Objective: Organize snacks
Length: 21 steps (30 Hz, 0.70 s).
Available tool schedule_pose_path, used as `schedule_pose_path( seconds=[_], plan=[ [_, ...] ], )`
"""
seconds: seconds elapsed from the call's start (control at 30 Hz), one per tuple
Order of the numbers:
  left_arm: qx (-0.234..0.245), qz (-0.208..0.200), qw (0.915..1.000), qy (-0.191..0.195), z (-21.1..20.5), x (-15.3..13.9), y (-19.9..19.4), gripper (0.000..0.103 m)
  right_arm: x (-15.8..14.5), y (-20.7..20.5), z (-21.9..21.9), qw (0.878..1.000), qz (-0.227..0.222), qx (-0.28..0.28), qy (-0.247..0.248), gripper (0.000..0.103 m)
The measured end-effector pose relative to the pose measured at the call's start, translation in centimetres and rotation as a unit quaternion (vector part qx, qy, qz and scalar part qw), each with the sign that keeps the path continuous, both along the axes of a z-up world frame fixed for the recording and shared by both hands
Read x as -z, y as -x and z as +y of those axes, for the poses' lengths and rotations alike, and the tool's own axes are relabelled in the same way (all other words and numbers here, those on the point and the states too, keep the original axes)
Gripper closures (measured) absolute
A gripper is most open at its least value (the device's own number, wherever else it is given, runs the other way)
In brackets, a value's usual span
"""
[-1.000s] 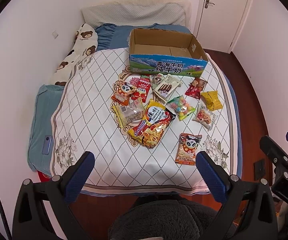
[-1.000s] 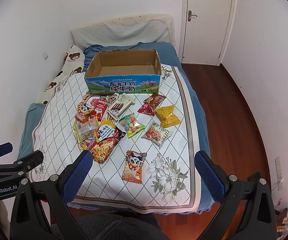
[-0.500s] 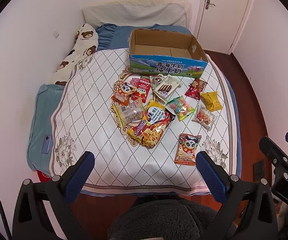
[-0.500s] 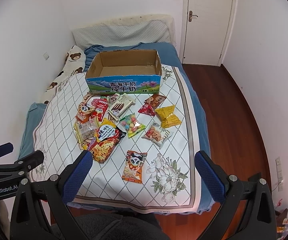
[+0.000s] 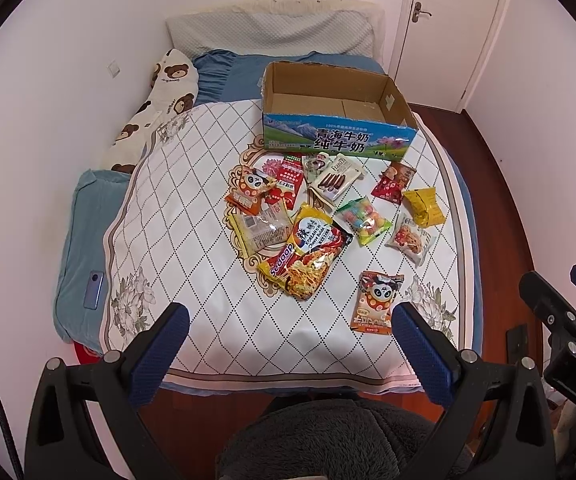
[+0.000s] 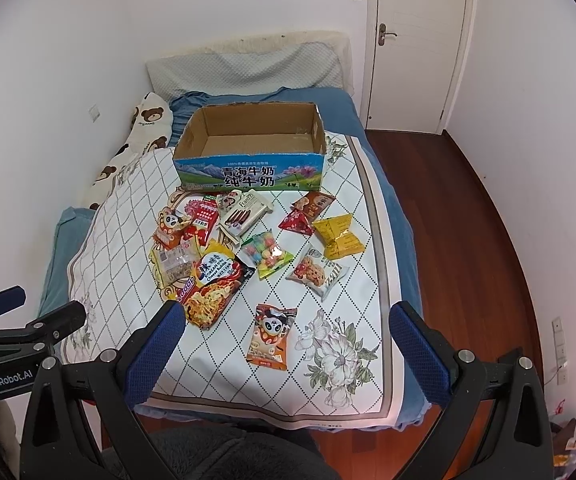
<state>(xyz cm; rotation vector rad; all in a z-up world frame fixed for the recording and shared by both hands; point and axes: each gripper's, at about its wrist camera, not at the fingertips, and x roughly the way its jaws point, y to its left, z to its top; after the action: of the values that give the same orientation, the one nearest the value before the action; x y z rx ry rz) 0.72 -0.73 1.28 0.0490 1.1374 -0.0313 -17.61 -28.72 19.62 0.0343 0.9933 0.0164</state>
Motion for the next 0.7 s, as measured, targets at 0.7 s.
schedule_pose_path(
  seconds=[0.7],
  plan=[
    [0.006,-0.004,1.0,0.004,-0.27,-0.53,-0.61,0.0,-0.3,-0.28,-0.1,1.0,-0.001,0.003,0.0,0.0]
  ],
)
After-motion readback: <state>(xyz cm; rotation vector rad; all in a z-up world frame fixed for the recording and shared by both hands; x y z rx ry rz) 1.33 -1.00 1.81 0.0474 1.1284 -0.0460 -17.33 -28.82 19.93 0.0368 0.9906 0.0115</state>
